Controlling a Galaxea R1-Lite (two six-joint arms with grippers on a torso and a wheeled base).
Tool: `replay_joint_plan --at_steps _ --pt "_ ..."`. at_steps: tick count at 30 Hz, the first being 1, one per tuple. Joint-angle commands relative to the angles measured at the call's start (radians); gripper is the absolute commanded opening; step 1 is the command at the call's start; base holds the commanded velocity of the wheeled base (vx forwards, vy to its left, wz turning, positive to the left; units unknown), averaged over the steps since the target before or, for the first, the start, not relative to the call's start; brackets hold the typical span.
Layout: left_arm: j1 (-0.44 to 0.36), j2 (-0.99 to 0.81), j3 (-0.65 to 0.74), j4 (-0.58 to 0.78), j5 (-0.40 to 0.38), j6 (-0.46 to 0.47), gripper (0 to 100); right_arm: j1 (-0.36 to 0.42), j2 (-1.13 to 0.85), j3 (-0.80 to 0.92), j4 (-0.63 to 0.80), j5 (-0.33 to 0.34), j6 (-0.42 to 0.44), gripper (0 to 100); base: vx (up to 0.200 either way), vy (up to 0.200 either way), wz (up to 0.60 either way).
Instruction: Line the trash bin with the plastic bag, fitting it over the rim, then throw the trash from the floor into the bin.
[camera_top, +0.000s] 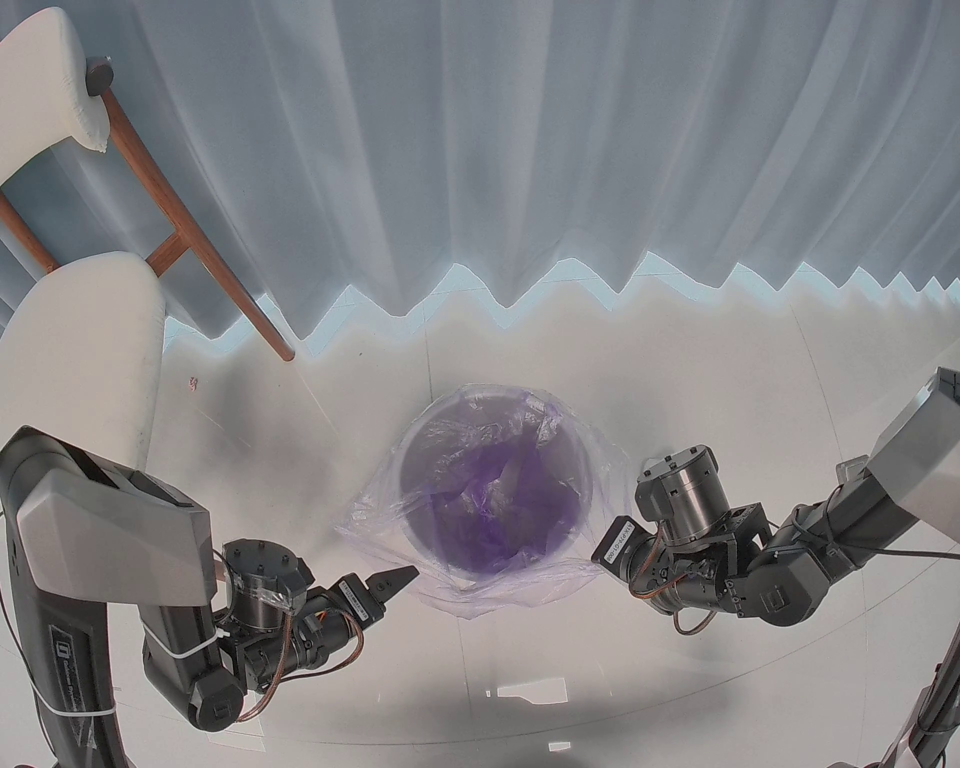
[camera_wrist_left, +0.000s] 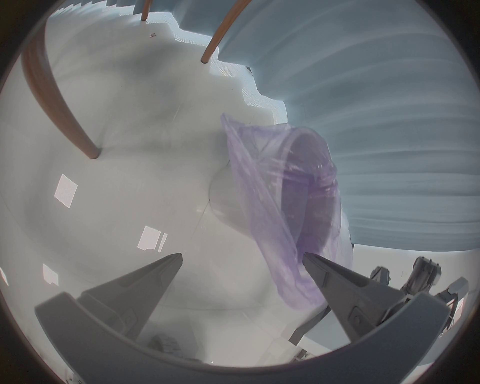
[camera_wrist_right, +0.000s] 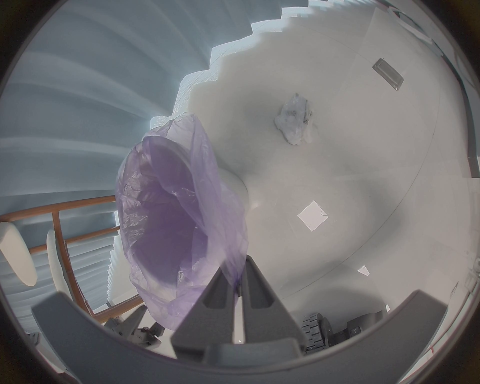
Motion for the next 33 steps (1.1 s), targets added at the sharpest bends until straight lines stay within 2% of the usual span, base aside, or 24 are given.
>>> replay_joint_plan --at_steps 1,4,5,21,27,33 --pt "0.024 0.028 -0.036 0.001 -0.004 0.0 100 0.004 0.003 0.003 -0.002 0.0 -0.003 0 0.0 0.0 0.0" --pt "0.022 0.034 -0.039 0.001 -0.003 0.0 100 0.004 0.006 0.003 -0.002 0.0 -0.008 0 0.0 0.0 0.0" --pt "0.021 0.036 -0.039 -0.001 -0.003 0.0 0 0.004 0.007 0.003 -0.002 0.0 -0.008 0 0.0 0.0 0.0" --pt "0.03 0.059 -0.052 -0.008 -0.001 0.0 0 0.005 0.009 0.004 0.0 0.0 -0.01 0 0.0 0.0 0.0" --pt "0.03 0.061 0.021 -0.01 0.009 0.007 0 0.004 0.009 0.052 -0.005 0.0 -0.011 0 0.0 0.0 0.0" --pt "0.03 0.061 0.066 -0.01 0.016 0.007 0 0.001 0.015 0.128 -0.074 0.0 -0.026 0 0.0 0.0 0.0"
